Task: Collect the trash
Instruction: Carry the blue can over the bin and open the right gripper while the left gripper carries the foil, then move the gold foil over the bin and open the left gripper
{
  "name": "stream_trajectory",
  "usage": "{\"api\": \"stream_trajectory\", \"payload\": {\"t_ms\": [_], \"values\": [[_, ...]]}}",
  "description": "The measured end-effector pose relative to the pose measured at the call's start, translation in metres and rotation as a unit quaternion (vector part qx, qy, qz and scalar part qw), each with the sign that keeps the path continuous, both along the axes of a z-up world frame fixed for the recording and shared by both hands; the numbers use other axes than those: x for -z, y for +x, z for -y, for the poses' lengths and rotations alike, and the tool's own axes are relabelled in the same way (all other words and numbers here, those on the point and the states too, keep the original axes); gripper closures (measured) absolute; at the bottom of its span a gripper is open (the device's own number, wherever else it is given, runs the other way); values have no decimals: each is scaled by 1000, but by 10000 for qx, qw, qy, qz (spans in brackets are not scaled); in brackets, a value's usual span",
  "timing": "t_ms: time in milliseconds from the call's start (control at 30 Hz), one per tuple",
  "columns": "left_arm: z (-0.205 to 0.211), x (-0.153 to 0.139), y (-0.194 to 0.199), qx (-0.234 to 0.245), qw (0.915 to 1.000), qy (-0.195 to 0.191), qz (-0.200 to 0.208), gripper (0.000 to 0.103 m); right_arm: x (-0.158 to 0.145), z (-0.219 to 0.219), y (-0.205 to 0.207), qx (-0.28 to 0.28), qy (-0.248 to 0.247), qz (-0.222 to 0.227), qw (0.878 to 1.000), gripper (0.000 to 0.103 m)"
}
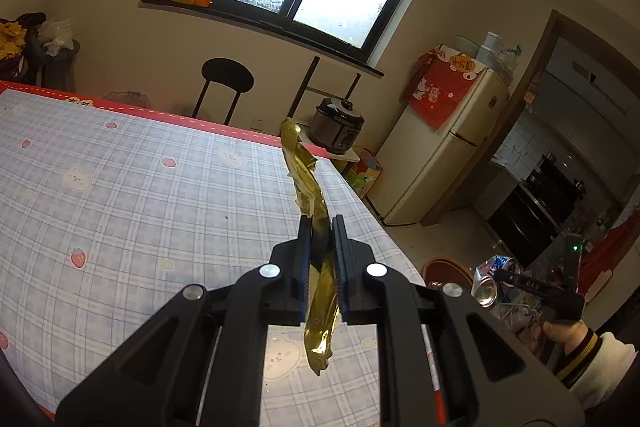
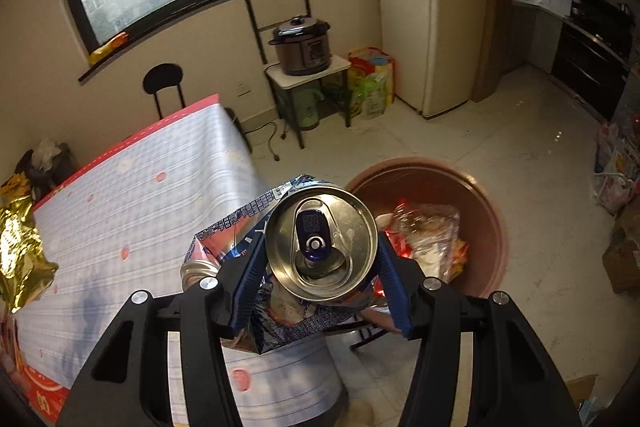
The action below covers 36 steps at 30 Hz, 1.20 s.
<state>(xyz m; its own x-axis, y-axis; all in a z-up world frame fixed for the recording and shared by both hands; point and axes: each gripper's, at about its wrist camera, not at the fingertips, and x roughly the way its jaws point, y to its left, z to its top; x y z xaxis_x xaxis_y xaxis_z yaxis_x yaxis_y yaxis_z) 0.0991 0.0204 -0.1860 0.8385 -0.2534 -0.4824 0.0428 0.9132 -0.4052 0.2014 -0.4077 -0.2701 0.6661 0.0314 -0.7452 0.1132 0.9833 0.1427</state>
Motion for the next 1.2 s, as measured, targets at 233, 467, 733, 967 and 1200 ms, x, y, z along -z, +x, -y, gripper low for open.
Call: {"api": "stream_trajectory", "payload": {"t_ms": [233, 467, 733, 967, 1200], "values": [[27, 2, 5, 99, 9999, 71, -57, 89, -3, 59, 32, 380, -386, 25, 9985, 49], [51, 3, 10, 294, 9994, 155, -72, 89, -13, 87, 38, 713, -528, 291, 9956, 10], [93, -6, 28, 783, 9967, 209, 36, 89, -26, 94, 20, 780, -550, 324, 9949, 5], [154, -15, 56, 1516, 9880, 231, 178, 89, -39, 105, -11, 1001, -375, 390, 9935, 5], [239, -13, 97, 2478, 9687, 103, 121, 89, -54, 117, -34, 1168, -361, 386, 9917, 5]]}}
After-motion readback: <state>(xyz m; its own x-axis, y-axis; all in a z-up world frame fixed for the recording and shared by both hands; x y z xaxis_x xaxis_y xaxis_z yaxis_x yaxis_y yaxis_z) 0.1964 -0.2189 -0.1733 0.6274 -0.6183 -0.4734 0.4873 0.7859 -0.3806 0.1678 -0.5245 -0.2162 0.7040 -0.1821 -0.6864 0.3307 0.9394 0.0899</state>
